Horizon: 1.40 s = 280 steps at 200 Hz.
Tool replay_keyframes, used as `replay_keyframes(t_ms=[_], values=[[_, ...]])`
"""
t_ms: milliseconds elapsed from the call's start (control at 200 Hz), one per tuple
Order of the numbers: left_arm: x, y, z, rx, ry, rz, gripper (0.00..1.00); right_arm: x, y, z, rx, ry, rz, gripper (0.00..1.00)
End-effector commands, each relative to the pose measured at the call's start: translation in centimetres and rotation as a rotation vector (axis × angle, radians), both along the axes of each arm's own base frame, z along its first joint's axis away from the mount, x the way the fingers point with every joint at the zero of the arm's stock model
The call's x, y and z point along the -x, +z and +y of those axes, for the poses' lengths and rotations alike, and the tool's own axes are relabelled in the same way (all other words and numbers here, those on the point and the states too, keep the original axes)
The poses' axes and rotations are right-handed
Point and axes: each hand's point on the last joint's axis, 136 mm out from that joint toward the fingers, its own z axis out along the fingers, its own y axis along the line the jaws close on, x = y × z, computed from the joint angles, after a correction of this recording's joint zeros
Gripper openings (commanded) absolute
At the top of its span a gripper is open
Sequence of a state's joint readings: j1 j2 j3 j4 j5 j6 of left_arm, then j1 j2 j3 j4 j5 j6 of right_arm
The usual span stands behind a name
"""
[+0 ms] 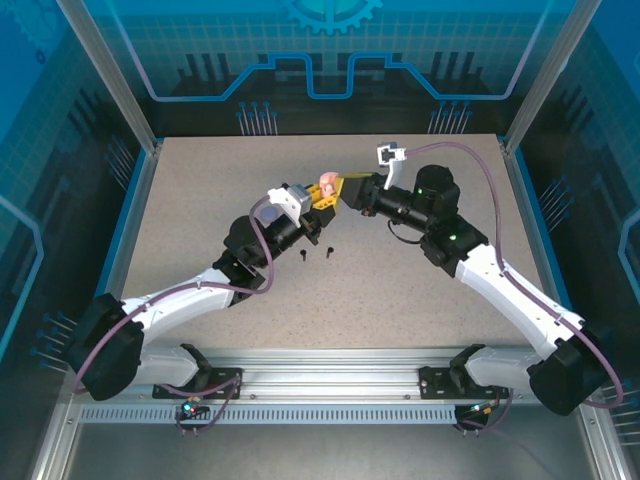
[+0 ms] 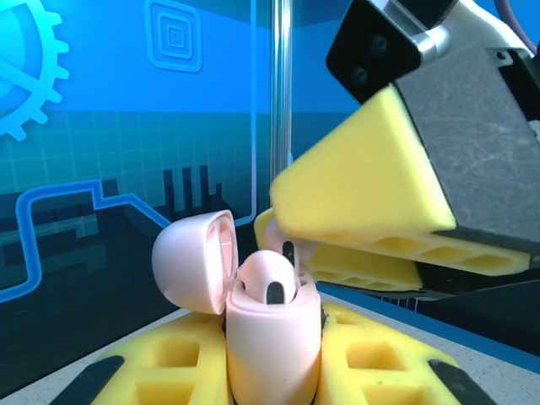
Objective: Insert wireless bluetooth earbuds into charging case
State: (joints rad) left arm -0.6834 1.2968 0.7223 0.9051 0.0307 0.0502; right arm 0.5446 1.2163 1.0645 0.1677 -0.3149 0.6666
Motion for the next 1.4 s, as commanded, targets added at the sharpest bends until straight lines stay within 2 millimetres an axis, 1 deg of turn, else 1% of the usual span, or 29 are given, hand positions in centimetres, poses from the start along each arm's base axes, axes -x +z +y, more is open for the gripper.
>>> replay_keyframes(t_ms=[0,75,145,230,370,455,610,755,880,1025,1181,1296,1396], values=[[0.8,4.0,0.4,0.082,-0.015,-0.087,0.0,-0.3,0.1,-0.1,0.01,-0.018,0.026,0.55],[0.8,3.9,0.4,0.082,-0.013,-0.083,0.0,-0.4,1.2,-1.1,-0.009,-0.04,0.01,0.68],[0.8,3.7,0.4,0.078,-0.014,-0.078,0.0,-0.1,1.9,-2.0,-0.015,-0.053,0.002,0.74],[0.8,3.3,0.4,0.075,-0.014,-0.071,0.0,0.3,2.7,-3.2,-0.015,-0.074,0.0,0.79],[0.9,2.5,0.4,0.063,-0.018,-0.055,0.0,0.7,3.3,-5.3,0.0,-0.126,0.018,0.82],[1.0,1.9,0.5,0.051,-0.018,-0.044,0.0,0.5,2.9,-6.1,0.041,-0.155,0.05,0.82],[1.5,0.2,0.5,0.015,-0.032,-0.011,0.0,-0.6,0.7,-6.7,0.136,-0.183,0.157,0.82],[2.4,-1.7,0.4,-0.022,-0.076,0.038,0.0,-1.8,-2.1,-6.4,0.25,-0.176,0.278,0.8],[3.2,-2.9,0.2,-0.033,-0.115,0.082,0.0,-2.9,-3.9,-5.5,0.311,-0.146,0.363,0.78],[3.6,-3.8,-0.1,-0.038,-0.148,0.119,0.0,-4.0,-4.7,-4.0,0.354,-0.11,0.399,0.75],[3.9,-4.0,-0.4,-0.037,-0.173,0.134,0.0,-5.1,-5.7,-2.2,0.408,-0.074,0.421,0.69],[3.9,-4.1,-0.6,-0.039,-0.185,0.141,0.0,-5.7,-6.5,-1.1,0.439,-0.046,0.442,0.64],[3.8,-4.0,-0.6,-0.031,-0.183,0.143,0.0,-5.6,-7.4,0.1,0.469,-0.009,0.459,0.56]])
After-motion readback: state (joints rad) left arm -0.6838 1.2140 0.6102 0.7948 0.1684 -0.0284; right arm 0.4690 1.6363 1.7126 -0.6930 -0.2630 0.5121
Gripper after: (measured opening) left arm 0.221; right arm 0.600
